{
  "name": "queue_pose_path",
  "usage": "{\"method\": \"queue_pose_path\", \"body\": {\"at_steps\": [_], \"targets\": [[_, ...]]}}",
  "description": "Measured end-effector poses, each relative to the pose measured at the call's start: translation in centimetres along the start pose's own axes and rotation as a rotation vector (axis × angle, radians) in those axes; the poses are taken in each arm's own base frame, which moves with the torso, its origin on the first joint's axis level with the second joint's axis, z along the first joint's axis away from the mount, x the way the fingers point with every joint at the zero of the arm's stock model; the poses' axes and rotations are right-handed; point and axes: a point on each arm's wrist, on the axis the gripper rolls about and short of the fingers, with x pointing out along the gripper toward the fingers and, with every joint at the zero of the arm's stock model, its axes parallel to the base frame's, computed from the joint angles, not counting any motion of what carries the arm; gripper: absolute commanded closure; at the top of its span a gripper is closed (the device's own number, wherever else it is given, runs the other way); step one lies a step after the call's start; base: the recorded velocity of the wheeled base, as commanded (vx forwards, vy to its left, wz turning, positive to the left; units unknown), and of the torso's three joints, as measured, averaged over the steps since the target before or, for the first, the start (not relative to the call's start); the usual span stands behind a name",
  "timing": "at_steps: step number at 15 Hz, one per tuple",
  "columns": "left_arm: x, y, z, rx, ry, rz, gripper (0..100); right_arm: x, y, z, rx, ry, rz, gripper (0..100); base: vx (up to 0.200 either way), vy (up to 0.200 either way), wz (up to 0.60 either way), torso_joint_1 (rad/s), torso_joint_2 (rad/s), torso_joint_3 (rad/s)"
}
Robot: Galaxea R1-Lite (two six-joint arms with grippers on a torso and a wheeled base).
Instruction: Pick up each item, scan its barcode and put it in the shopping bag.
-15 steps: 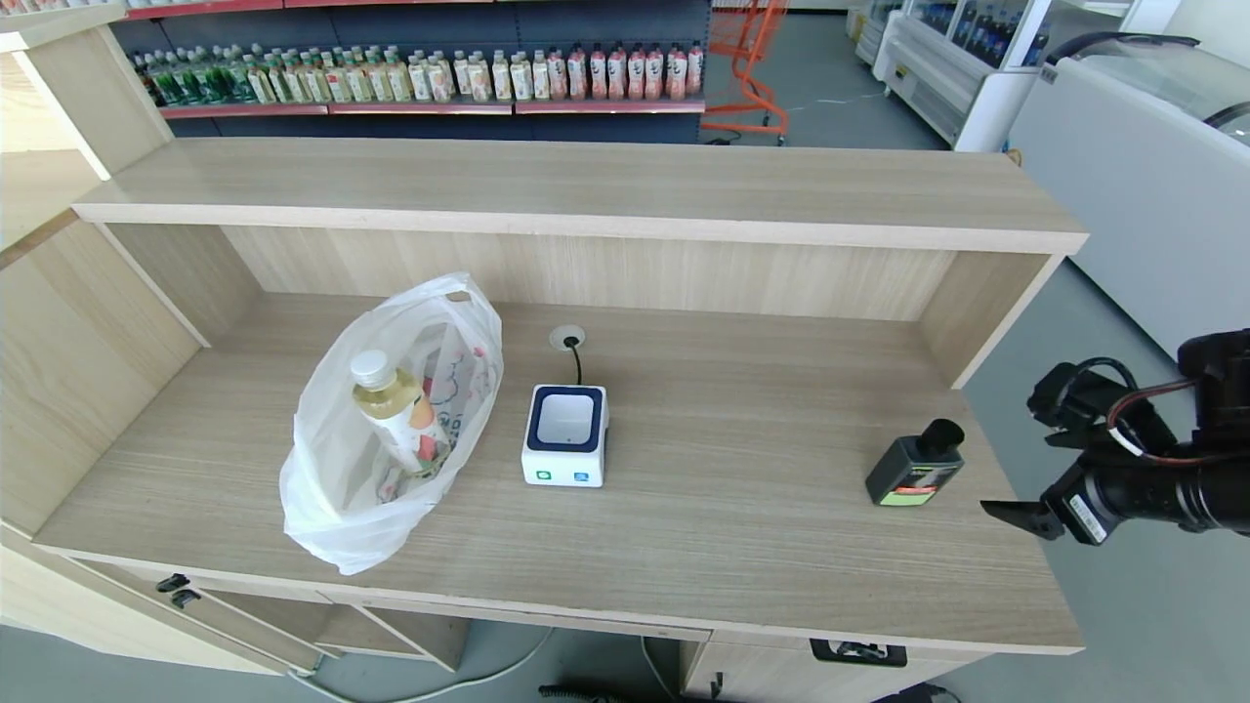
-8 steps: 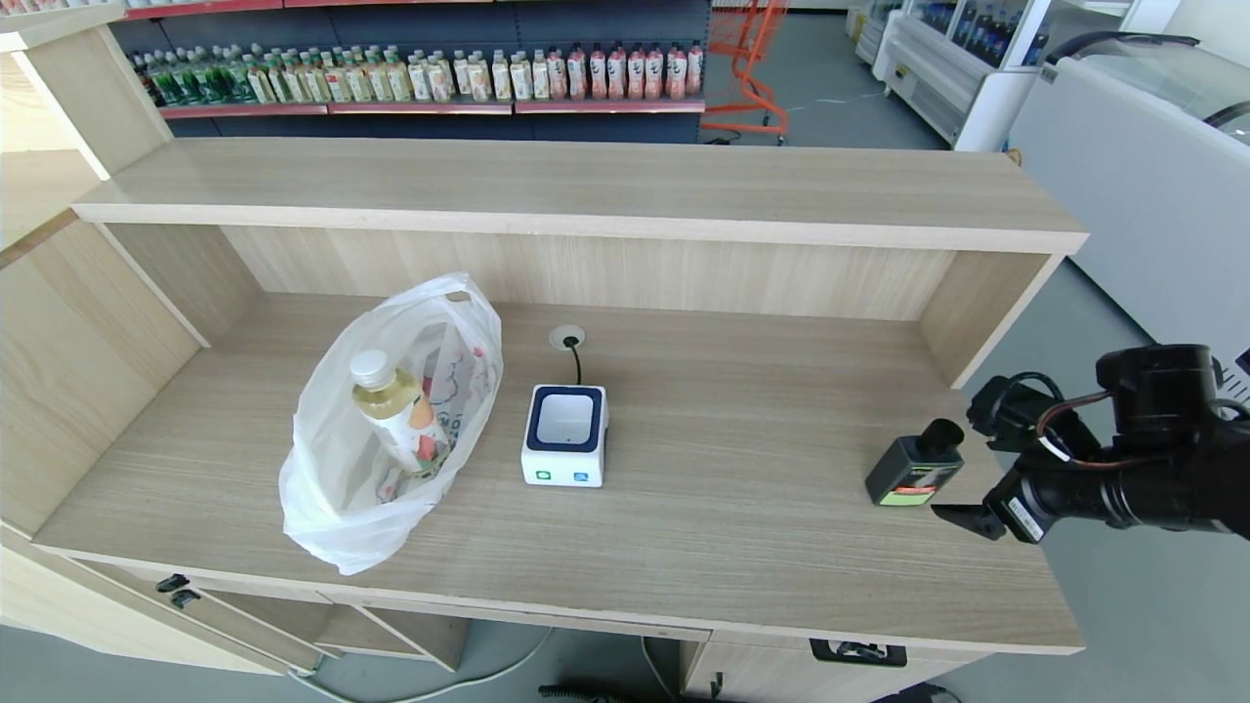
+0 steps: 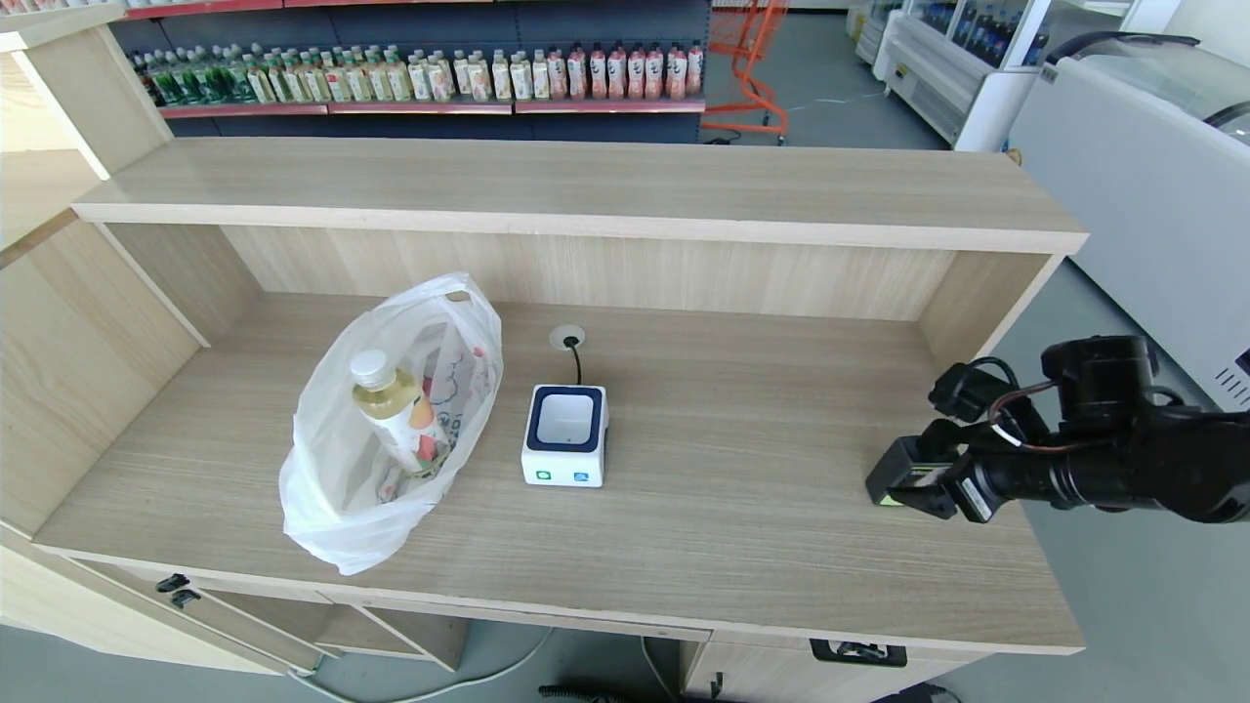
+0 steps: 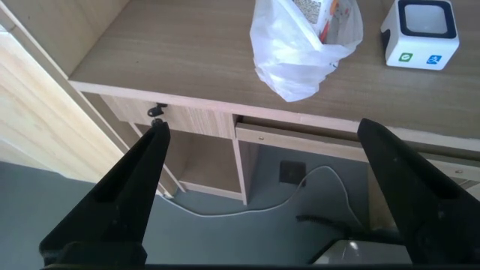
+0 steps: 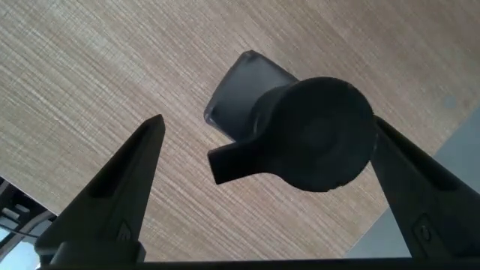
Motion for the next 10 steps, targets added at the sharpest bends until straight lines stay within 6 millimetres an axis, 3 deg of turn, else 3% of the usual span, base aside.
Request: {"method": "queue_pose_path", "body": {"at_steps": [1, 7, 10], "targets": [[0.0, 0.0, 0.0, 0.0, 0.0, 0.0, 0, 0.3, 0.1, -0.1, 0.001, 0.003, 0.006, 100, 0.0, 0.0, 0.0, 0.0, 0.0, 0.0], [0.0, 0.0, 0.0, 0.0, 0.0, 0.0, 0, 2.4, 0.3, 0.0, -0.019, -0.037, 0.0, 100, 0.0, 0.0, 0.0, 0.0, 0.0, 0.0], [0.0, 0.0, 0.0, 0.0, 0.0, 0.0, 0, 2.2, 1.0, -0.2, -0.025, -0.036, 0.014, 100, 0.0, 0.0, 0.0, 0.0, 0.0, 0.0]]}}
